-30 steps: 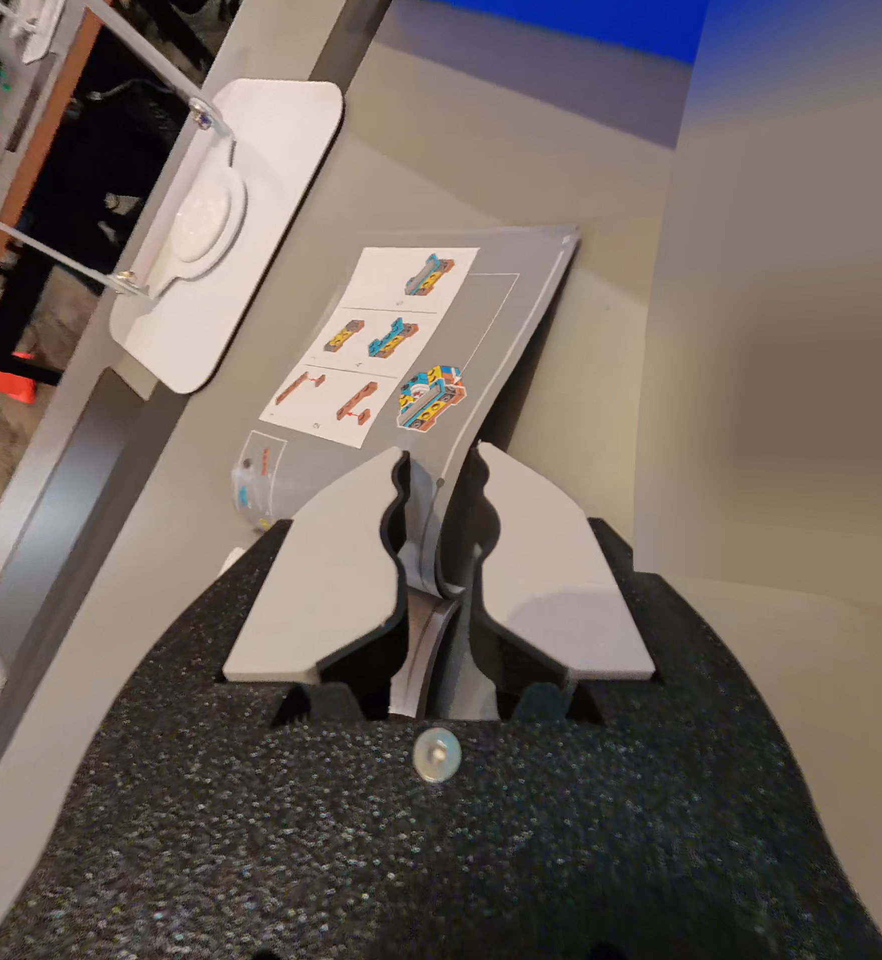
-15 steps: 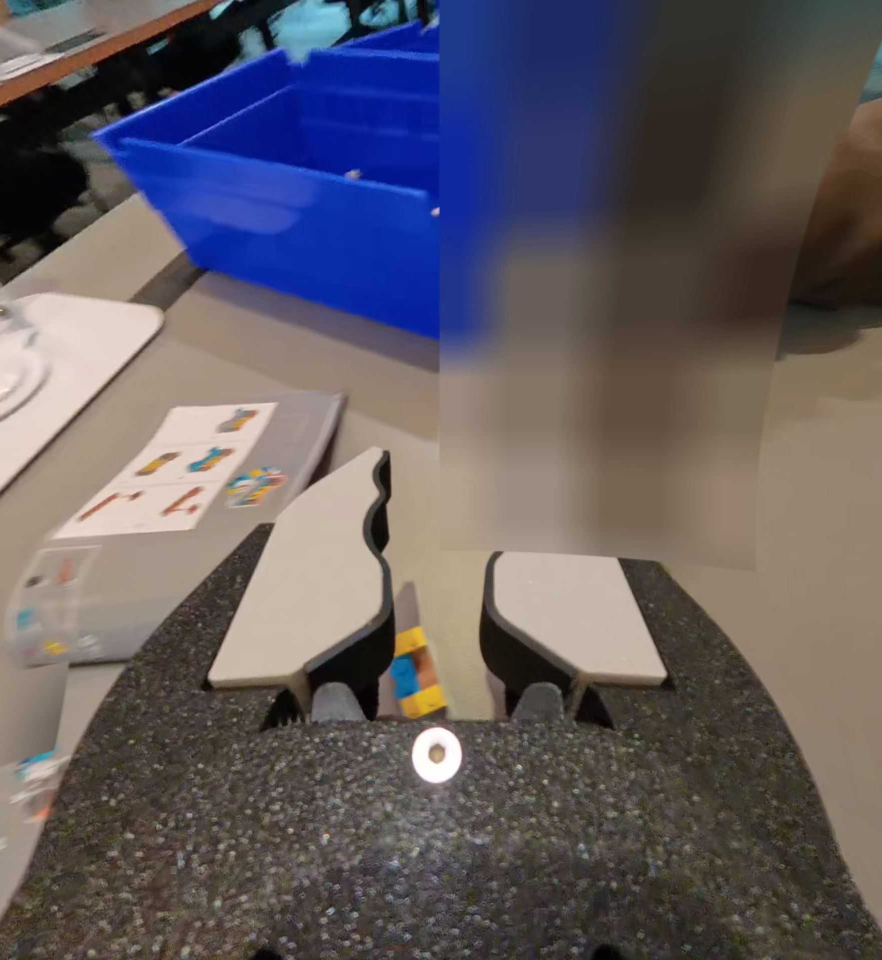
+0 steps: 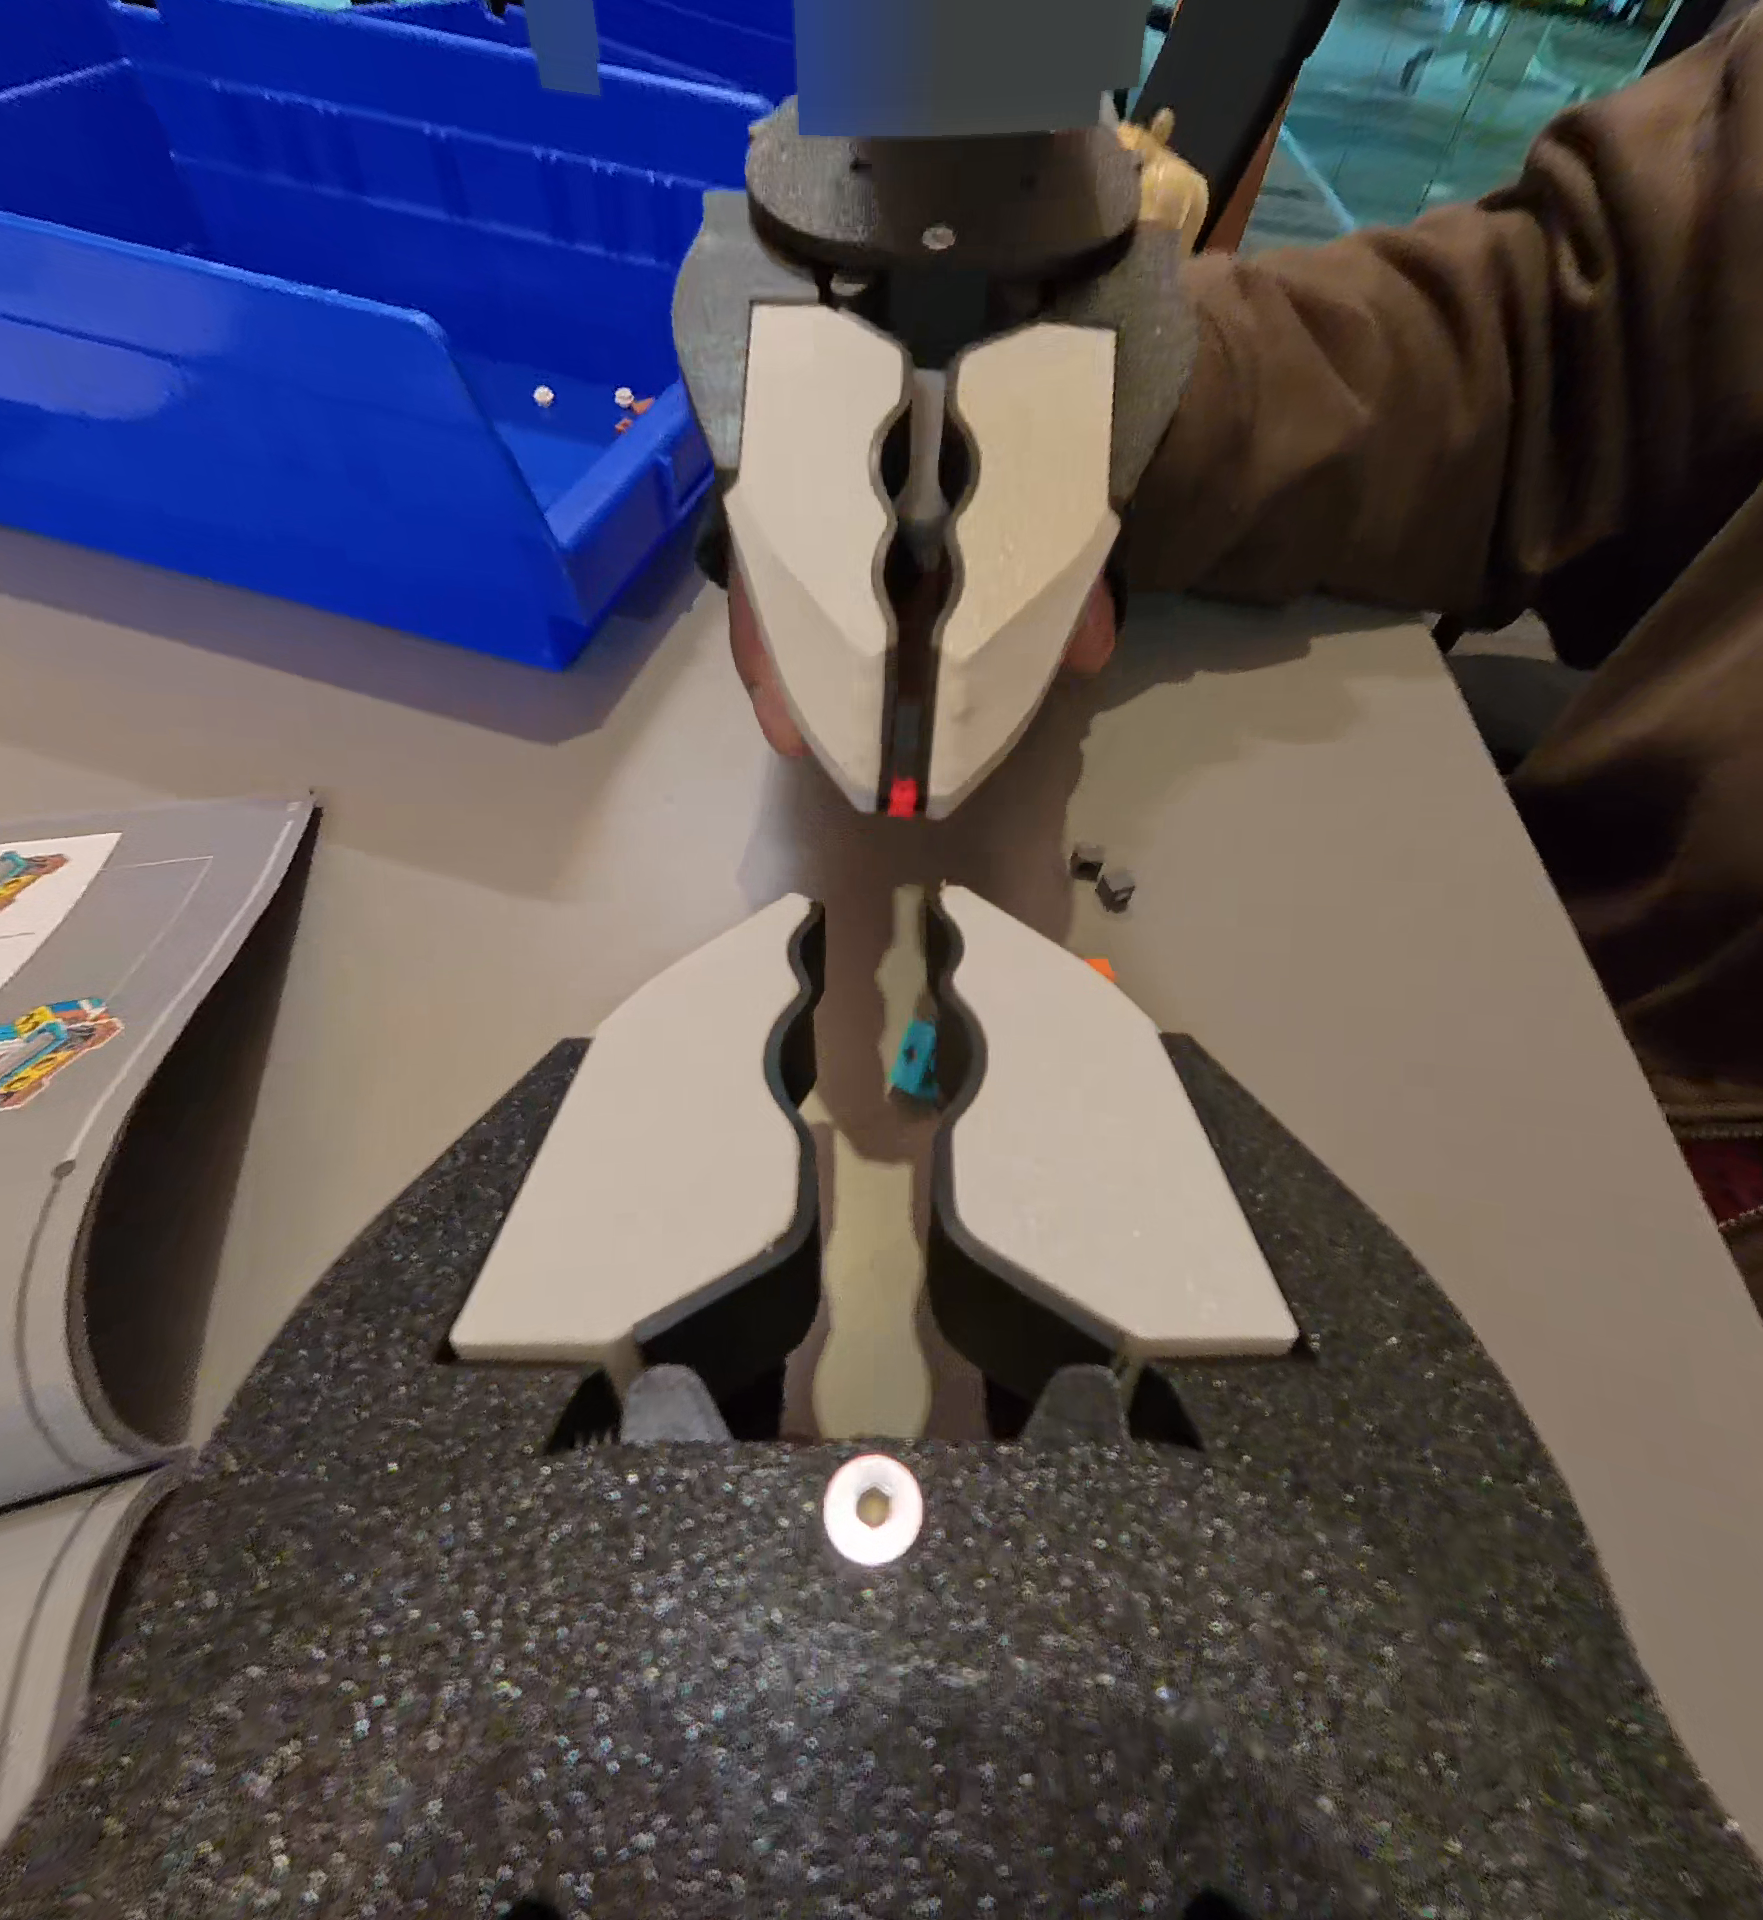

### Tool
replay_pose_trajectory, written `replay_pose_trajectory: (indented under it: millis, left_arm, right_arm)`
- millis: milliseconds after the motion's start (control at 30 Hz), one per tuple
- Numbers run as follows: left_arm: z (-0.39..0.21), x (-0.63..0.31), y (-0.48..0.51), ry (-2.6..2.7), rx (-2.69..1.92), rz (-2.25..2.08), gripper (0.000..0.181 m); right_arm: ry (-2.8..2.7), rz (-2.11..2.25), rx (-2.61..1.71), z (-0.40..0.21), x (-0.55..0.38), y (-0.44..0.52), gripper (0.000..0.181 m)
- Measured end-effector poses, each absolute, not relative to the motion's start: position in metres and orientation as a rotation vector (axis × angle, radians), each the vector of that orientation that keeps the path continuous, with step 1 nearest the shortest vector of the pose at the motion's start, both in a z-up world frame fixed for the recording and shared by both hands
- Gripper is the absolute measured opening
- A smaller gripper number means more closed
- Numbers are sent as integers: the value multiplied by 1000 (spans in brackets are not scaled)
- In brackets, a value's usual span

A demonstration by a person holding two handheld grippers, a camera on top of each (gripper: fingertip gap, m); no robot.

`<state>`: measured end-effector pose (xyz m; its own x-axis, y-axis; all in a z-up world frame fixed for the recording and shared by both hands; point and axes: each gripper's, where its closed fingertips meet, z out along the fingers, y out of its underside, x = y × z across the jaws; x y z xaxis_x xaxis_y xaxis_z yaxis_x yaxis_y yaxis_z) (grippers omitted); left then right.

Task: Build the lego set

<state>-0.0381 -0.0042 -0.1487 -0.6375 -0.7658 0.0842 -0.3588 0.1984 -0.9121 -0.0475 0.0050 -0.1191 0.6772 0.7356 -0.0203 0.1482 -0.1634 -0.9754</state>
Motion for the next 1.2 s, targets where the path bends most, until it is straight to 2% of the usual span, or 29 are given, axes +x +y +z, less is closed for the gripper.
replay_pose_trajectory:
  millis: [467, 933, 1200]
  left_arm:
    - [-101, -19, 1, 1635, -1176, -1844, 13]
    - [-93, -14, -1, 1492, -1243, -1998, 12]
    - [-95, -15, 0, 1517, -1216, -1957, 4]
  right_arm:
    - [-180, 1079, -1392, -73, -23, 15, 3]
    - [-152, 1054, -1397, -79, -27, 19, 4]
    - [-186, 993, -1407, -81, -27, 20, 4]
